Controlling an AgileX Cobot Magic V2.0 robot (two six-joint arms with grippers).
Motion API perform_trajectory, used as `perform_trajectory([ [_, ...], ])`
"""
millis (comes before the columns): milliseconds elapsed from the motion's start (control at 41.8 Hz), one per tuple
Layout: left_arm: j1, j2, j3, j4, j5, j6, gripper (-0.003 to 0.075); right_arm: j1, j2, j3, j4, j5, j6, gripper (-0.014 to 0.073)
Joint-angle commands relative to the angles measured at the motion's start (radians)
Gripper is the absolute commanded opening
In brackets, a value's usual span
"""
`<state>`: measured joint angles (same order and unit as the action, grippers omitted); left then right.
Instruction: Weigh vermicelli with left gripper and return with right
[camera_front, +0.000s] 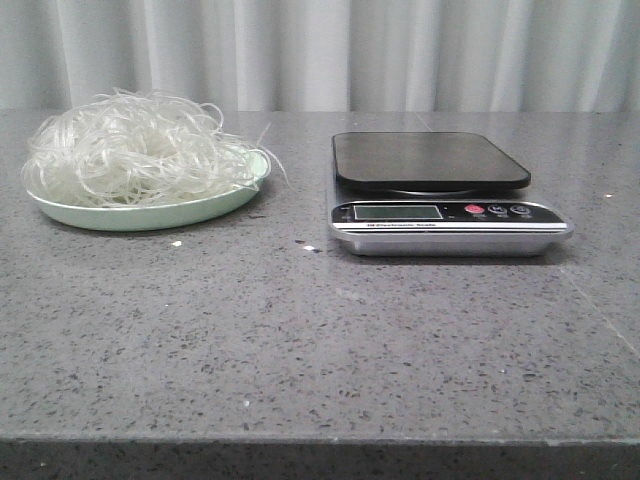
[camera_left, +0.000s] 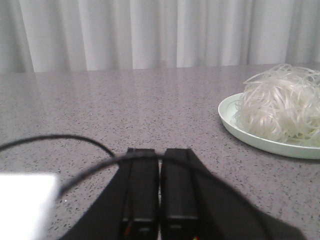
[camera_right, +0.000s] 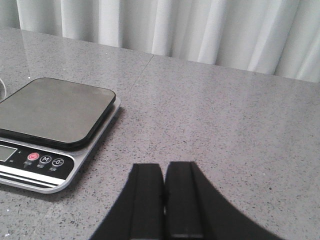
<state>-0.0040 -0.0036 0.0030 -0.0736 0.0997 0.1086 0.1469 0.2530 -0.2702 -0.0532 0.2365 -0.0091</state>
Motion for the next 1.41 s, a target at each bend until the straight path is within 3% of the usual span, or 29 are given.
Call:
perform_trajectory([
  [0, -0.008, -0.022, 0.007, -0.002, -0.071, -0.003, 0.0136, -0.005, 0.007, -0.028, -0.005, -0.074, -0.009, 0.0151],
  [335, -0.008, -0.022, 0.007, -0.002, -0.071, -0.003, 0.0136, -0.005, 0.007, -0.022, -0.005, -0.079, -0.009, 0.0151],
  [454, -0.008, -0.022, 0.007, -0.002, -0.071, -0.003, 0.0136, -0.014, 0.007, -0.020, 0.073, -0.079, -0.009, 0.0151],
  [718, -0.008, -0.022, 0.007, -0.002, -0.071, -0.003, 0.0137, -0.169, 0.006, -0.012, 0.112, -0.087, -0.009, 0.0151],
  [1052, -0.008, -0.022, 0.007, -0.002, -0.071, -0.003, 0.0136, -0.214, -0.003, 0.193, 0.146, -0.328, -0.009, 0.0151],
  [1268, -0.008, -0.022, 0.007, -0.002, -0.071, -0.003, 0.0136, -0.214, -0.181, 0.289, 0.146, -0.349, -0.009, 0.0151],
  [1387, -0.008, -0.022, 0.007, -0.002, -0.073, -0.003, 0.0136, -0.213, -0.287, 0.290, 0.146, -0.267, -0.009, 0.0151],
])
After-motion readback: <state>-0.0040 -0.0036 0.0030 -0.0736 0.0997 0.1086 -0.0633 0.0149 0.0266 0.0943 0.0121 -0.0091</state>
